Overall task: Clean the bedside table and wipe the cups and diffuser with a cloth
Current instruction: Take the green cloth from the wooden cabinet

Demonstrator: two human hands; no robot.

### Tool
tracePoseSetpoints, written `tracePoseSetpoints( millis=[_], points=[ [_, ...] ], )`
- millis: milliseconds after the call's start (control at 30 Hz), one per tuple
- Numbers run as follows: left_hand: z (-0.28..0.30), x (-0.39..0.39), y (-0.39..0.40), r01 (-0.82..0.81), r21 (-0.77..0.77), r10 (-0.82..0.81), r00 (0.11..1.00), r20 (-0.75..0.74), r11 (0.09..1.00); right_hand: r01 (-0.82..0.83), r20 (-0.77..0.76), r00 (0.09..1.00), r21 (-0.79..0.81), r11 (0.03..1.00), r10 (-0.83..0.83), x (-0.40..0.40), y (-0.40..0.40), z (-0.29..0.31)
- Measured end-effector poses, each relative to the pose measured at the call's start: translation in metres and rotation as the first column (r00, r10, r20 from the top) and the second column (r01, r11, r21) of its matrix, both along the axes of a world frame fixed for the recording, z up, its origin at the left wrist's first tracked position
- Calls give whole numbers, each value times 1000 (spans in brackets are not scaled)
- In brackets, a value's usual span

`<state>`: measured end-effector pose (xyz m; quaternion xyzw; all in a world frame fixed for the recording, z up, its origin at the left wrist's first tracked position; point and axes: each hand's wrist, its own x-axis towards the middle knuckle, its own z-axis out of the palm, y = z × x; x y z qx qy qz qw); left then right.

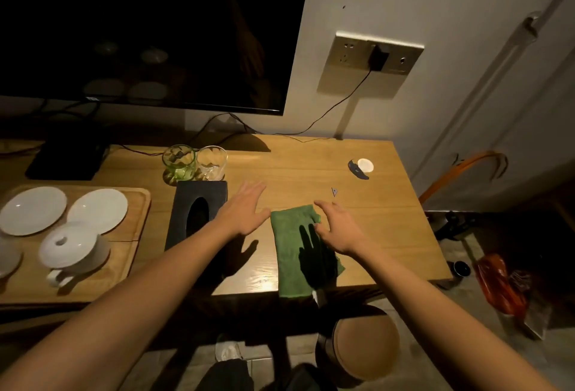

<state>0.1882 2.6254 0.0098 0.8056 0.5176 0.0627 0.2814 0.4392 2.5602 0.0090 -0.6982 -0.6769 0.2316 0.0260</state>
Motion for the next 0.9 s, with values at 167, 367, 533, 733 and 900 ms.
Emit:
tracePoseSetpoints(
  millis=[167, 367, 533, 733, 900],
  points=[
    [-44, 18, 26, 32, -61, -30, 999, 28, 998, 5, 78, 997, -138, 990, 6, 5, 35, -44],
    [-78, 40, 39, -16, -100, 22, 998, 60, 995, 30, 137, 991, -169, 985, -6, 15, 71, -75],
    [-97, 62, 42, -34, -200, 34, 999, 0, 979, -3, 140, 989, -225, 974, 35, 29, 92, -91],
    [-109, 80, 46, -140, -215, 125, 989, -83, 966, -132, 33, 989, -196, 972, 141, 48, 117, -89],
    [-112, 81, 50, -294, -158, 275, 952, -132, 943, -176, 2, 984, -131, 976, 178, 49, 139, -88]
  ],
)
